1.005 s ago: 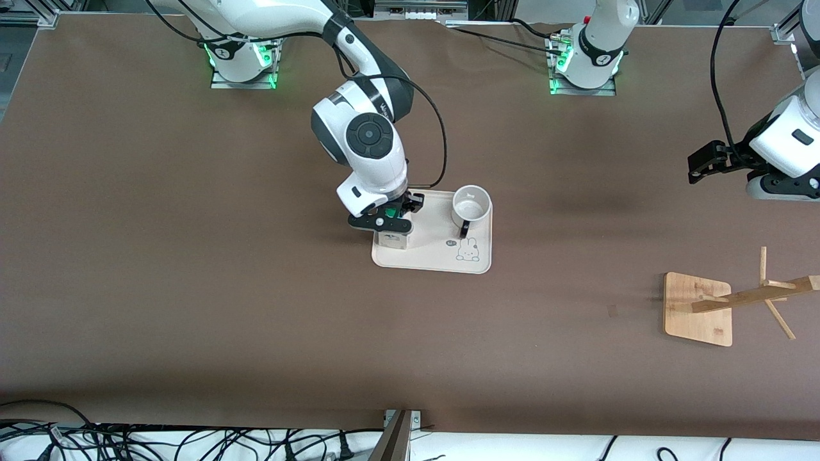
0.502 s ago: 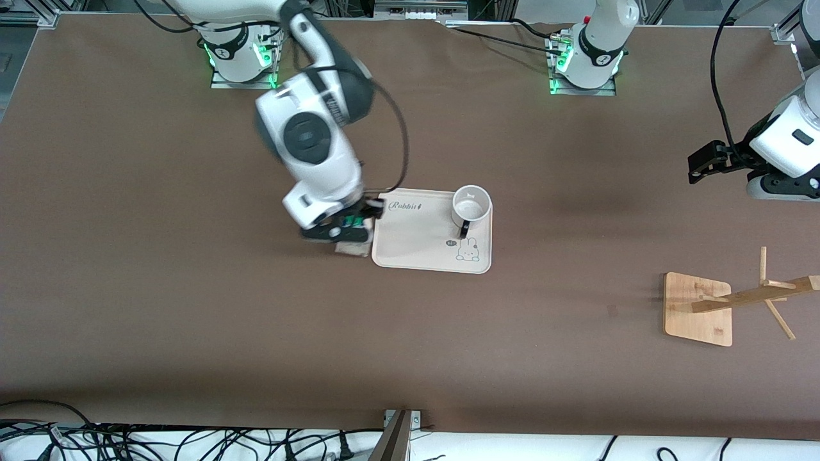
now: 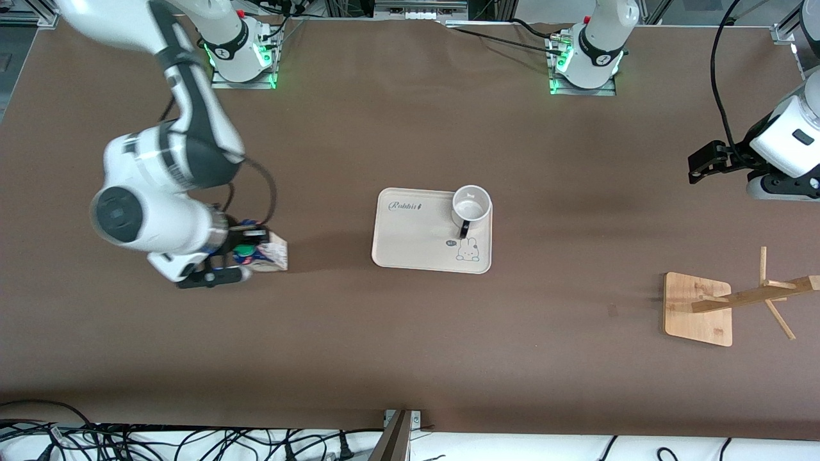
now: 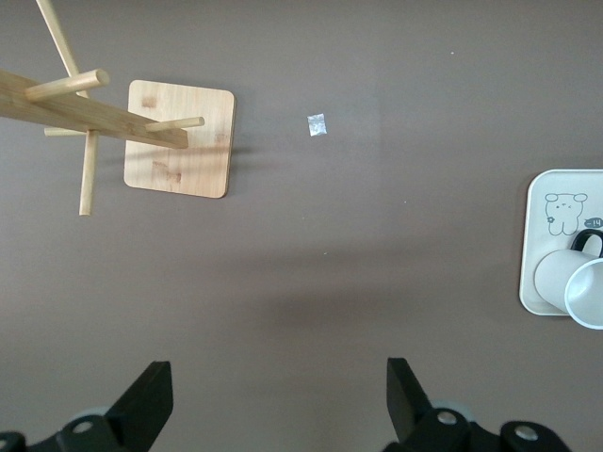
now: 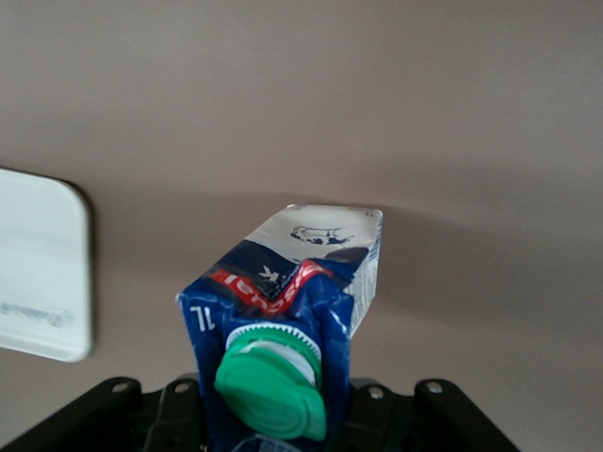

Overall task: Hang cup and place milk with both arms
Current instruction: 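Carry the milk carton off the tray with the right gripper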

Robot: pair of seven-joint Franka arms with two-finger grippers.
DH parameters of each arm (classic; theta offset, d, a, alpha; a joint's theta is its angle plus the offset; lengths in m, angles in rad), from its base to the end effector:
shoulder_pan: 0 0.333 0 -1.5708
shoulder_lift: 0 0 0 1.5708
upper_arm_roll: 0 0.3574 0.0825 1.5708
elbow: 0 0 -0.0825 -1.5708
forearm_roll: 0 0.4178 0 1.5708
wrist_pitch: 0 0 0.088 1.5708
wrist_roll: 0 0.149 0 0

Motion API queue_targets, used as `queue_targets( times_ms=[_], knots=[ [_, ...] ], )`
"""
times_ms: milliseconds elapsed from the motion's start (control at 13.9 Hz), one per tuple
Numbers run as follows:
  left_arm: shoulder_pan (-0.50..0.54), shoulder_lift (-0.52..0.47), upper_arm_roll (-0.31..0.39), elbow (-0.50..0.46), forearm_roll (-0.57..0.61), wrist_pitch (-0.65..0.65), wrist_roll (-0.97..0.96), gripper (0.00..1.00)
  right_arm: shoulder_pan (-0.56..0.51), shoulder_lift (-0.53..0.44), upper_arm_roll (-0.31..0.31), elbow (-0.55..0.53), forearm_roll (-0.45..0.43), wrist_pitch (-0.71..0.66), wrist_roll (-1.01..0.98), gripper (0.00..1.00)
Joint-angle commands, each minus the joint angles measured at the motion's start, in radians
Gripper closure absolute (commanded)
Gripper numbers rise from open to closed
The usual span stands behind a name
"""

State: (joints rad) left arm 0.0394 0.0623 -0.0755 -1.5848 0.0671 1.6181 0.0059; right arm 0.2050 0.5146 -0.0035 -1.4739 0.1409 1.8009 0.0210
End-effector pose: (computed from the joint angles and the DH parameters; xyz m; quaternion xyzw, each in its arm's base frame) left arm 0.6111 -0.0111 0.5839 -0.9991 0.0230 0.0139 0.0313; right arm 0.7040 0.1621 0.3477 -0.9912 -0.0673 0.1002 0.0551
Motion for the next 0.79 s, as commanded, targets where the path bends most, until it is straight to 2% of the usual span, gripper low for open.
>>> queue_targets(
  times_ms=[0,215,287,574,718],
  knots=[
    [0.001,0.011,0.003,0.031,-0.018,-0.023,0.019,0.0,-0.032,-0.07,-0.012,-0.138,0.019,0.052,-0.1,0.78],
    [0.002,0.011,0.003,0.031,-0.018,-0.023,0.019,0.0,-0.032,-0.096,-0.05,-0.218,0.023,0.098,-0.128,0.78],
    [0.002,0.011,0.003,0.031,-0.023,-0.023,0.019,0.0,-0.032,-0.096,-0.052,-0.233,0.023,0.112,-0.128,0.73],
    [0.002,0.011,0.003,0.031,-0.023,-0.023,0.019,0.0,-0.035,-0.094,-0.066,-0.26,0.023,0.152,-0.136,0.35],
    [0.002,0.011,0.003,0.031,-0.023,-0.023,0.019,0.0,-0.036,-0.094,-0.067,-0.26,0.023,0.152,-0.136,0.26]
  ],
)
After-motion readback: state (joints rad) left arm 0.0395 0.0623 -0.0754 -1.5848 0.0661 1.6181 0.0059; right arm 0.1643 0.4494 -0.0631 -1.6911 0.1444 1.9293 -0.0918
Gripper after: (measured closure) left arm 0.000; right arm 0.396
